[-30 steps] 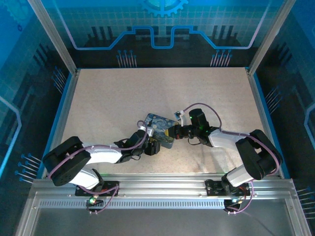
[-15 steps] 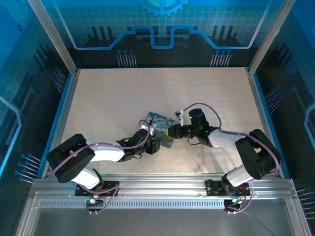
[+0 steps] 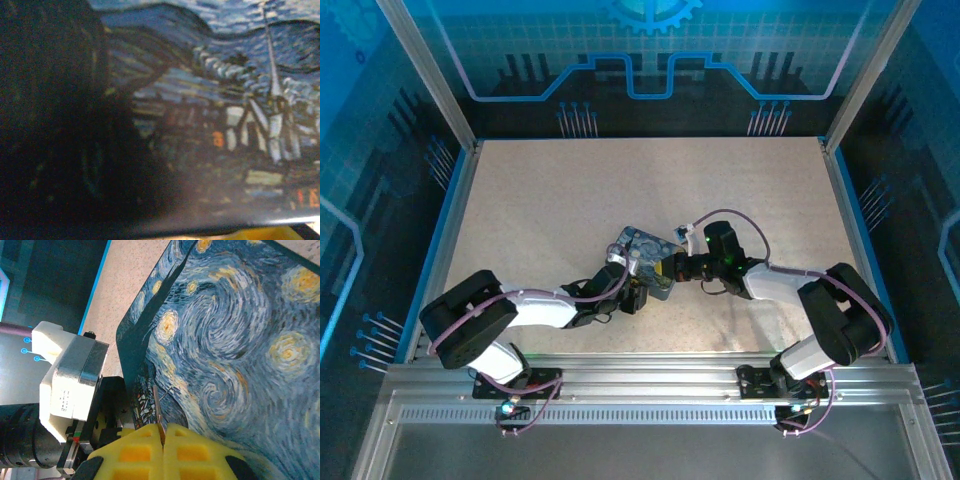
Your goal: Unlock the padlock with the key
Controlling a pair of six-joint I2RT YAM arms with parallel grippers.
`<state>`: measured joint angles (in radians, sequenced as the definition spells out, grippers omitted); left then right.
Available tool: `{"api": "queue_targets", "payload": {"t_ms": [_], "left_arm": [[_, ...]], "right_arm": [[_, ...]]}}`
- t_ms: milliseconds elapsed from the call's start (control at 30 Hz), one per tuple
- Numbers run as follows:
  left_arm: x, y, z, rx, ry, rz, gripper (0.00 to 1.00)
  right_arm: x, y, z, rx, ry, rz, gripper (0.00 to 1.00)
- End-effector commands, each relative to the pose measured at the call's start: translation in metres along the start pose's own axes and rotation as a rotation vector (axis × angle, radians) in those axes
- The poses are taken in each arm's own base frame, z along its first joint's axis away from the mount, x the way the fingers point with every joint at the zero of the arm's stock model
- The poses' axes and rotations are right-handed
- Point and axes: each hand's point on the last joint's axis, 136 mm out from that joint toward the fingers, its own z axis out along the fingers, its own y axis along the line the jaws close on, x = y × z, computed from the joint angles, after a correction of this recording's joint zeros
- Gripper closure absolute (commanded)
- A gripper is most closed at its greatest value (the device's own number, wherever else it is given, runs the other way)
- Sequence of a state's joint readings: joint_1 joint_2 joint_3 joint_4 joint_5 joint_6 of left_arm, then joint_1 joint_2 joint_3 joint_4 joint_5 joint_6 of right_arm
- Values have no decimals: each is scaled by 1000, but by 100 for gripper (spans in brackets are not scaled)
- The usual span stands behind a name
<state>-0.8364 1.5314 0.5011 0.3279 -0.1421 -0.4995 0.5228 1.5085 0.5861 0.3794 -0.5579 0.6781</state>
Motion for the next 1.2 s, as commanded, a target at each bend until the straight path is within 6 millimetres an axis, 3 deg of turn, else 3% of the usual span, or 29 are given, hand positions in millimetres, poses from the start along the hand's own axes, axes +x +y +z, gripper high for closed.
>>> {"api": "queue_targets", "payload": {"t_ms": [0,400,800,1167], "left_arm": [[-28,-25,0,78,-85,-30,62],[-32,-25,0,77,-96,-85,77],[-26,-33,-7,130,-54,-176,77],[-30,-46,-25,177,-16,-262,78]], "right_arm": [[53,-37,3,132,138,124,96],[50,-32,3,119,128,107,96],[16,0,-22,121,13,-66,96],[35,19,-49,118,-50,-226,96]]}}
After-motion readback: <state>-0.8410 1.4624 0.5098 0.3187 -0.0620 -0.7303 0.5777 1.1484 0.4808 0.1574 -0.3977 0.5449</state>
